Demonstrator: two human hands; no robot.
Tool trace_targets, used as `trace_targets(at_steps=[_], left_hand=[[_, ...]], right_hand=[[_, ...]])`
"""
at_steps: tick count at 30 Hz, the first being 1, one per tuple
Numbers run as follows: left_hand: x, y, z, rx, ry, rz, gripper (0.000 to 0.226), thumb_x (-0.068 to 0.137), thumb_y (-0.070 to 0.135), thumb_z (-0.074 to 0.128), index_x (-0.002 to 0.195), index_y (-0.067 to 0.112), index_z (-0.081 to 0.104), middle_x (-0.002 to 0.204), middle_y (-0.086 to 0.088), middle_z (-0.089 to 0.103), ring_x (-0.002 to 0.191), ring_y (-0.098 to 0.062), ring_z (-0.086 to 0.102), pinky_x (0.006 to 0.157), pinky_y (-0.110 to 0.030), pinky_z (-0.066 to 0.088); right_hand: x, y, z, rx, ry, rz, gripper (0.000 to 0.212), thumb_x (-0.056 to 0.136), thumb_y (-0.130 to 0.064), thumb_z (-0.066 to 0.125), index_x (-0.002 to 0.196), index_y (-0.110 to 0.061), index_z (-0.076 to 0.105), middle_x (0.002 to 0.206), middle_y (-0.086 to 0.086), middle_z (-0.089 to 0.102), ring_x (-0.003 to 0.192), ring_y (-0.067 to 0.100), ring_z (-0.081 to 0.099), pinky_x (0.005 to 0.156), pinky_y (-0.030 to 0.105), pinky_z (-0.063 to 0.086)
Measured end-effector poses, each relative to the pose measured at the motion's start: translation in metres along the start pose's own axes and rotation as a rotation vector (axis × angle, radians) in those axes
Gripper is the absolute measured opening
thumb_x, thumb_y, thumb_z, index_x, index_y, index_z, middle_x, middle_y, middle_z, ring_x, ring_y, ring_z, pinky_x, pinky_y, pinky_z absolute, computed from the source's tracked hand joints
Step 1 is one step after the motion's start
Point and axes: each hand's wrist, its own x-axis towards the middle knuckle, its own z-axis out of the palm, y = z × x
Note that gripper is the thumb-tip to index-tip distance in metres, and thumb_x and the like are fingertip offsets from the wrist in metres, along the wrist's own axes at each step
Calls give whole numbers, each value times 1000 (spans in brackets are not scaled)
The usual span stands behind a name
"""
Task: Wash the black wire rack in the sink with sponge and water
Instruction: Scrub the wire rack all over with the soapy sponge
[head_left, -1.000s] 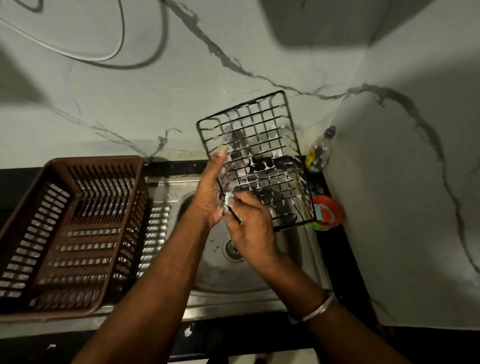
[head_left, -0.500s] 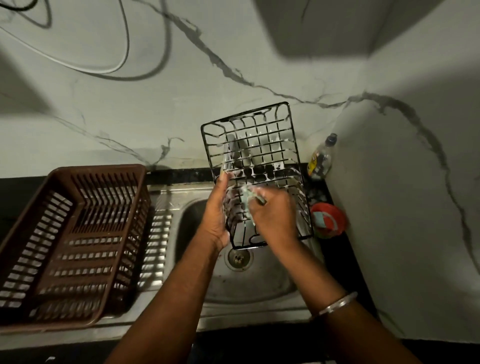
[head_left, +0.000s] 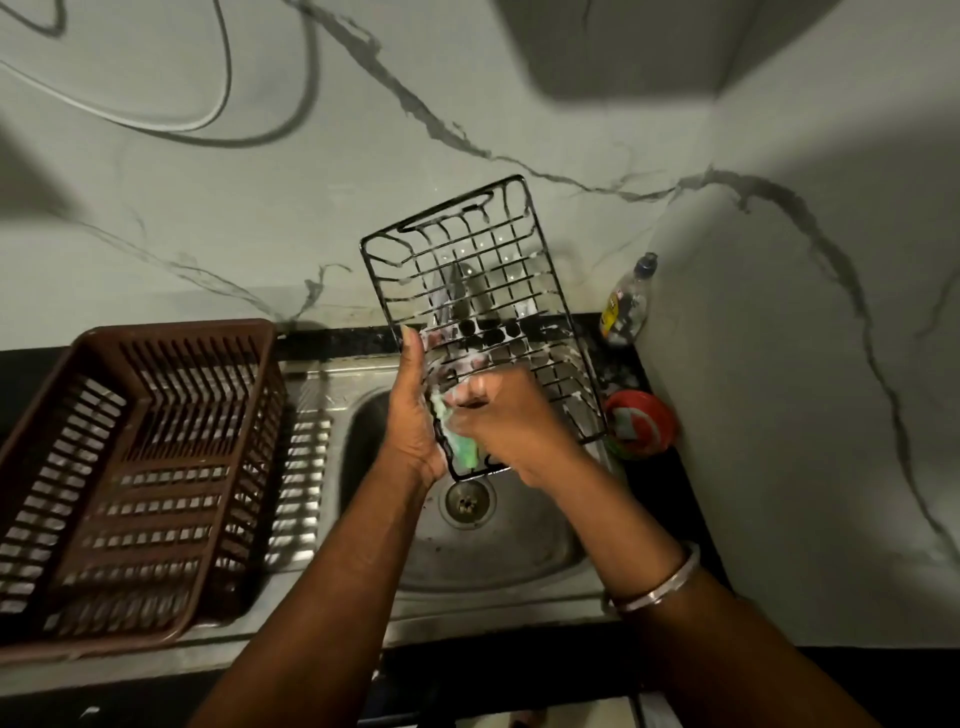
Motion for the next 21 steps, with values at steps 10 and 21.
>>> trace_targets(at_steps=[10, 21], left_hand=[[2, 6, -2, 25, -25, 33, 61, 105, 63, 44, 125, 12, 70, 104, -15, 78, 90, -29, 77, 75, -40, 64], [7, -1, -7, 28, -52, 40, 92, 82, 76, 65, 141, 7, 64, 122, -22, 73, 105, -36, 73, 94, -49, 61]], right_hand=[[8, -8, -9, 35, 8, 38, 16, 88, -3, 79, 94, -18, 75, 92, 1, 76, 84, 18, 76, 73, 36, 66], [10, -5, 7, -336, 47, 8, 14, 84, -4, 80, 87, -17, 73, 87, -2, 71, 81, 17, 68, 60, 23, 46]])
